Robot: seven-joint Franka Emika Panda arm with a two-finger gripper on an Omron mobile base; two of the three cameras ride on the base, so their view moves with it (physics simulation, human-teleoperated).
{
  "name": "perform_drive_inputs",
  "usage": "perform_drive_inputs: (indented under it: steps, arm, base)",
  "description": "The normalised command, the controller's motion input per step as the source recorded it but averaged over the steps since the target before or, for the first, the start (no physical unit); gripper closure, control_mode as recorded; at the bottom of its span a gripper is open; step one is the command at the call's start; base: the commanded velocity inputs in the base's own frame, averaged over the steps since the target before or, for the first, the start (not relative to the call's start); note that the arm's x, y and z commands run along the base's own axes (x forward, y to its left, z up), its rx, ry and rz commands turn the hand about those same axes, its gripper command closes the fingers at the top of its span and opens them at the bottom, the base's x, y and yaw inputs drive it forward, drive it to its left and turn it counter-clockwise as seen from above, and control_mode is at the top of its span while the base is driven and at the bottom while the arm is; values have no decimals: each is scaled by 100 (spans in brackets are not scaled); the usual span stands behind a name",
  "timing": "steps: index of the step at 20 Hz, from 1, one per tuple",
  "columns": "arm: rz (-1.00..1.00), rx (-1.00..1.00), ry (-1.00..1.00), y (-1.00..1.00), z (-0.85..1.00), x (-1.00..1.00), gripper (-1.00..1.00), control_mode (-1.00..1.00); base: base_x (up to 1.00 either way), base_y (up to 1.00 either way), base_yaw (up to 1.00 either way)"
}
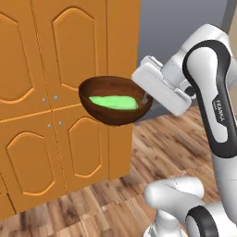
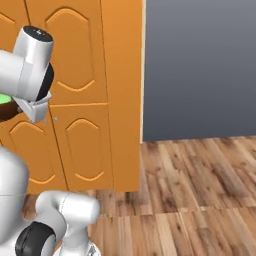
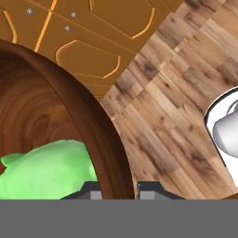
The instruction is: Pick the corn from the sink and place it in the bowl. Then pick the bowl and place it in the microwave. Then close the microwave door and press the start button.
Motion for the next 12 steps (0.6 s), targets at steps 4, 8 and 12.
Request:
perform_drive_inputs:
  steps: [4, 8, 12]
  arm:
    - [0, 0, 0, 0, 0, 0, 100, 100]
    - [0, 0, 0, 0, 0, 0, 100, 100]
    - [0, 0, 0, 0, 0, 0, 100, 100]
  base:
    - [0, 100, 0]
    - [9, 100, 6]
    - [63, 100, 10]
